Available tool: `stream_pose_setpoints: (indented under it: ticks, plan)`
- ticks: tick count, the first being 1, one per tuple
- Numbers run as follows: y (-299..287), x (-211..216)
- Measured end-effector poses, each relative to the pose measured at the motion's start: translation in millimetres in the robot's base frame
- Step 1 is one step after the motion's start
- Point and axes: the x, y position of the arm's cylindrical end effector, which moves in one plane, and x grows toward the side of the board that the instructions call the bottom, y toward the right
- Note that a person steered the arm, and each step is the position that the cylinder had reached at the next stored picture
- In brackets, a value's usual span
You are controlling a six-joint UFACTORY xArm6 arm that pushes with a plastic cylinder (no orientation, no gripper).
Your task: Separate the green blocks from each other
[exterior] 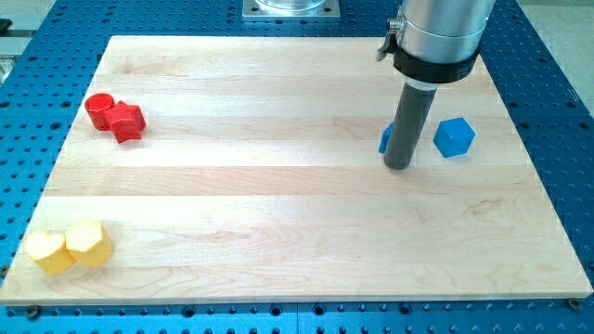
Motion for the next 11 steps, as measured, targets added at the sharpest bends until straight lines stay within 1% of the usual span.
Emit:
stream_pose_setpoints:
  ticks: [1, 2, 4, 5, 6, 8, 9, 11]
  plan:
    - [-63.5, 7.9]
    - [-65.8, -57.1]
    - [116.2, -125.7]
    - [148.2, -181.9]
    - [140.4, -222.1]
    - [62.2, -224.4]
    - [13.5, -199.0]
    - [38.9, -202.8]
